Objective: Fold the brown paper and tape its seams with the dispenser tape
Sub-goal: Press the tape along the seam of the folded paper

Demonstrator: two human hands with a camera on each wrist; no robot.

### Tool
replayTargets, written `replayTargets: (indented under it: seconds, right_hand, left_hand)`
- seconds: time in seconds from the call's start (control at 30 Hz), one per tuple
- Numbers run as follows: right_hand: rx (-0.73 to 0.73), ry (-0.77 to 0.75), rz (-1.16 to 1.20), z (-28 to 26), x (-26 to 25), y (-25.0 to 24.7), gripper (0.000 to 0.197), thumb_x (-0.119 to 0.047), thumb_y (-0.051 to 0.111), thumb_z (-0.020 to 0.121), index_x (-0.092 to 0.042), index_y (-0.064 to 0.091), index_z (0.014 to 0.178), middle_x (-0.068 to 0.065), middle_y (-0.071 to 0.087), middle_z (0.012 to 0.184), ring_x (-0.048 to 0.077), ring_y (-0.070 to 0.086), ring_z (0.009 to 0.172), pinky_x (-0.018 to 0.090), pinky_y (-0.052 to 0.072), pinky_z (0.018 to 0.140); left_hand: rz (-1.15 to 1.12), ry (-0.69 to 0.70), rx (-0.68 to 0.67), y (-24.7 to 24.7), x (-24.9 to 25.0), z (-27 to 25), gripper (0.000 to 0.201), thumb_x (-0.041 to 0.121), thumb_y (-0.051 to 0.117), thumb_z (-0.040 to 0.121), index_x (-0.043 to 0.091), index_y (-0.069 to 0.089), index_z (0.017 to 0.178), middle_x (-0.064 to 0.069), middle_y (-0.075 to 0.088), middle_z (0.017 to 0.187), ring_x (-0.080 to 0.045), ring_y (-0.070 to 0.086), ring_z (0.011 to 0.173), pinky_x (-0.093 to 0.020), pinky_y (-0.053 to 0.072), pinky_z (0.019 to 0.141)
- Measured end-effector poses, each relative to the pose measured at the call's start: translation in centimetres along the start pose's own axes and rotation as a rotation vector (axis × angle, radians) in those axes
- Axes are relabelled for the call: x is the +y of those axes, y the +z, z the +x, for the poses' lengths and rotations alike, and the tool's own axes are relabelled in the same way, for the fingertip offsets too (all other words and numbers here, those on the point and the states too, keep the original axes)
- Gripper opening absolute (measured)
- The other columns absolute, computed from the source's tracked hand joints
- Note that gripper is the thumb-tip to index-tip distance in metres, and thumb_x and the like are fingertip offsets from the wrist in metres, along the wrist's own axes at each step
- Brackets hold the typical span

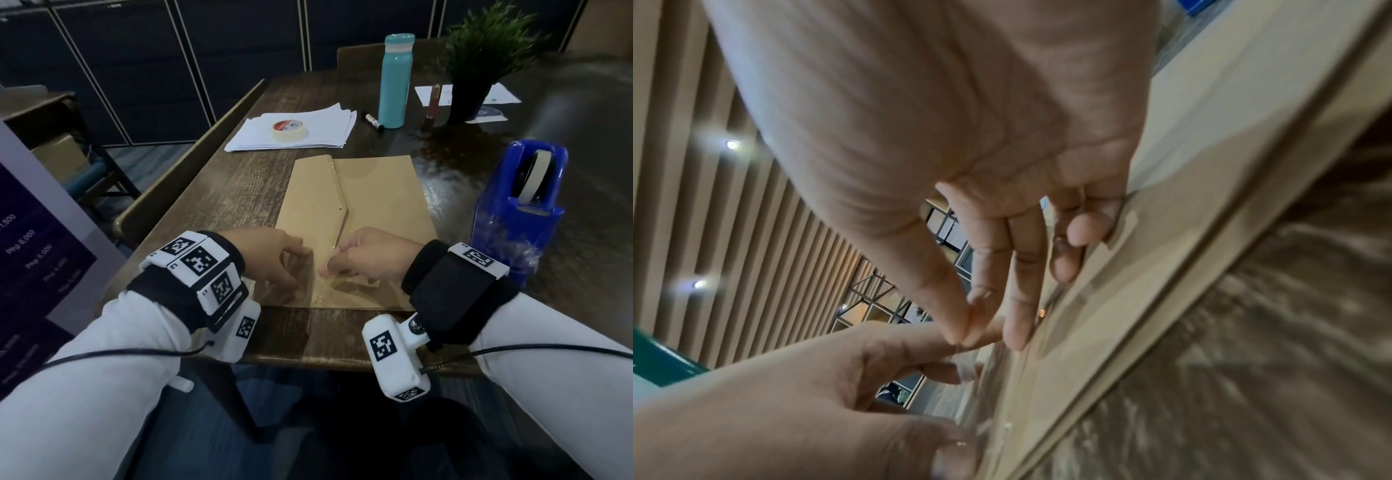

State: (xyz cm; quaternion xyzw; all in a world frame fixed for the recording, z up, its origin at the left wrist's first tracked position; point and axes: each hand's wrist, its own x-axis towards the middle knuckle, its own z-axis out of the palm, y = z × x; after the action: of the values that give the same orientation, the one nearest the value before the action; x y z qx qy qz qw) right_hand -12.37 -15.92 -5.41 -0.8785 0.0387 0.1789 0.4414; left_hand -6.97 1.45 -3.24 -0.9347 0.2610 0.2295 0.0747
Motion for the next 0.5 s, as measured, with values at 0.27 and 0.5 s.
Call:
replayTargets:
  seconds: [0.27,0.5]
  right_hand:
    - [-0.014,0.006,-0.029,-0.19,-0.40,0.16,0.017,-0.031,0.071,0.078,-0.021,0.058,0.082,0.007,0.041,0.076,0.021,0.040,0.070,0.027,0.029,0.058]
    - [0.006,0.007,-0.022,-0.15,-0.38,0.47,0.019,-0.028,0.071,0.080,-0.012,0.060,0.079,0.002,0.040,0.062,0.015,0.037,0.056,0.026,0.030,0.054]
  left_hand:
    - [-0.004,0.004,-0.004,0.03,0.00,-0.06,0.087,0.061,0.072,0.068,0.039,0.035,0.144,0.013,0.044,0.146,-0.015,0.051,0.120,-0.038,0.044,0.100]
    - [-0.067,-0.024,0.076,0.10,0.19,-0.33,0.059,0.057,0.078,0.063,0.045,0.052,0.115,0.010,0.064,0.107,-0.013,0.058,0.098,-0.030,0.045,0.074]
